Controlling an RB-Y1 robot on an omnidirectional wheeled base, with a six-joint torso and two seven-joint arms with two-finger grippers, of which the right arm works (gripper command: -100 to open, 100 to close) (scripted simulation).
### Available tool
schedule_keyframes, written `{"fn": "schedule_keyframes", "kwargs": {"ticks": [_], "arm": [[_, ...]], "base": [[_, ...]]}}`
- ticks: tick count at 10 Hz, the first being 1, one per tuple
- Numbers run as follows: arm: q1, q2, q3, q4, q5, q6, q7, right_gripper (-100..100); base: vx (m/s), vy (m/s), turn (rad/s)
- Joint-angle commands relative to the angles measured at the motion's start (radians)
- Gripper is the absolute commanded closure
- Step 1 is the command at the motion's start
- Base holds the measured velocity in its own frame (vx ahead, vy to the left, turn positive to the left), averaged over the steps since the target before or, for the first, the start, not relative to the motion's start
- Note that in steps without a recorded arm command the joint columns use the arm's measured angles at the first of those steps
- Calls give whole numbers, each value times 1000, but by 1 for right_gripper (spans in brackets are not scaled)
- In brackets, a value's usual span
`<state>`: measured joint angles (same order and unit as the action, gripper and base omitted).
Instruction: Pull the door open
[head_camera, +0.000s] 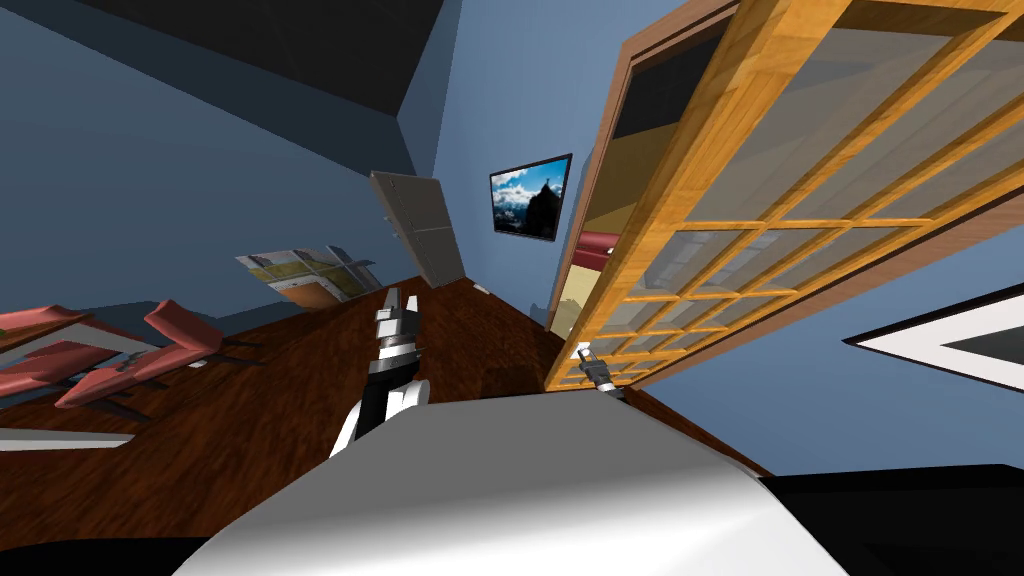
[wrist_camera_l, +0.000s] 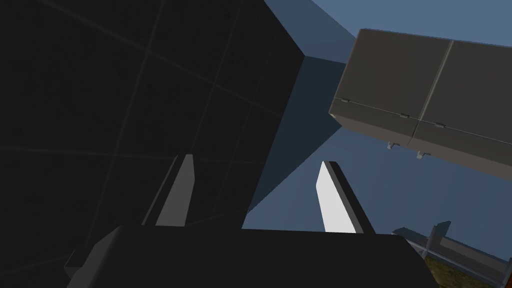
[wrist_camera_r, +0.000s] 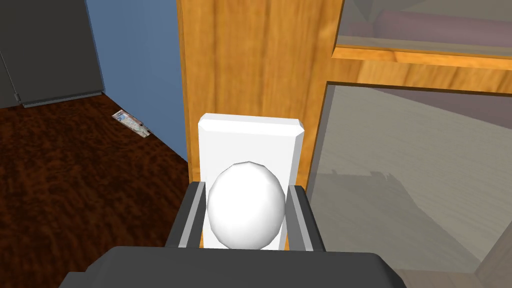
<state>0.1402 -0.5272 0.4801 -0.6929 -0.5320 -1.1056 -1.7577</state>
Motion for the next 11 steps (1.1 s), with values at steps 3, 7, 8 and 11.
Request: {"fn": "schedule_keyframes", "kwargs": {"ticks": [3,7,8,11], "arm": [[19,-22,26,17,10,-55,-31,100],[17,-27,41,51,15,-88,-50,100],[19,-29,46,58,16,-100,-56,100],[25,-37,59,77,20,-131,-70,100]], "base": [[-194,-51,135],[-137,-50,108],[-211,-64,167],[-188,-67,121]]}}
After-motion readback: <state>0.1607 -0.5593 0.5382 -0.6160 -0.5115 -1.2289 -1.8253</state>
